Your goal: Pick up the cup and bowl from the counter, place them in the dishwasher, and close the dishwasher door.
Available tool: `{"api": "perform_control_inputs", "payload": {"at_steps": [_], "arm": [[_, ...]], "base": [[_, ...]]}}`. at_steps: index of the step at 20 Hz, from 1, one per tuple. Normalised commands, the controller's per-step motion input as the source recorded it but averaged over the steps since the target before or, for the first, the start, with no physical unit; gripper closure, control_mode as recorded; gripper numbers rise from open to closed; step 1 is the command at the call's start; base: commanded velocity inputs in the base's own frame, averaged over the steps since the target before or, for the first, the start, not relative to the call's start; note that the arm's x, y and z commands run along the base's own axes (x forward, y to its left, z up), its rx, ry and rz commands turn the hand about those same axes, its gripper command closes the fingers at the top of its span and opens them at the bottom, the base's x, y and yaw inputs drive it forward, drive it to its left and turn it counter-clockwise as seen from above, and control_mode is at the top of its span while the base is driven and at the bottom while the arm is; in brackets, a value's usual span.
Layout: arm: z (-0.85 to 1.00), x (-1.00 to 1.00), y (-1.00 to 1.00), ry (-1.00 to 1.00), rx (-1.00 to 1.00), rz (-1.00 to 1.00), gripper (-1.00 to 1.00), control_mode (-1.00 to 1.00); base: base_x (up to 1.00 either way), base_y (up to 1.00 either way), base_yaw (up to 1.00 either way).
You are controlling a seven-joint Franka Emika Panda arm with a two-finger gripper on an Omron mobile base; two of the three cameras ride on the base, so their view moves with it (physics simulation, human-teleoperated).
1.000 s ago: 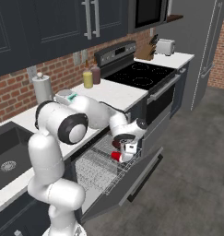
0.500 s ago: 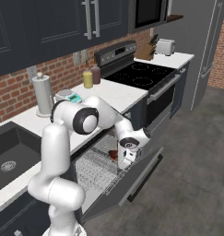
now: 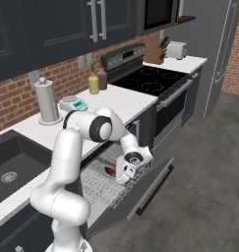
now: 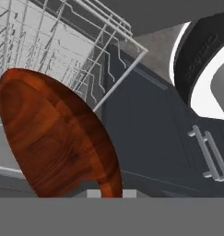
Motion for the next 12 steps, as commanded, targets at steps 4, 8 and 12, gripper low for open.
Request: {"api": "perform_control_inputs", "payload": {"at_steps": [4, 8, 12], "arm": [[-0.42, 0.09, 0.45, 0.17, 0.08, 0.0, 1.0, -1.0], [-0.39, 0.0, 0.43, 0.13, 0.04, 0.0, 1.0, -1.0], [-0.3, 0.05, 0.29, 0.06, 0.03, -0.04, 1.0, -1.0]], "base": [[0.0, 0.0, 0.0], [0.0, 0.0, 0.0], [0.0, 0.0, 0.0]]}}
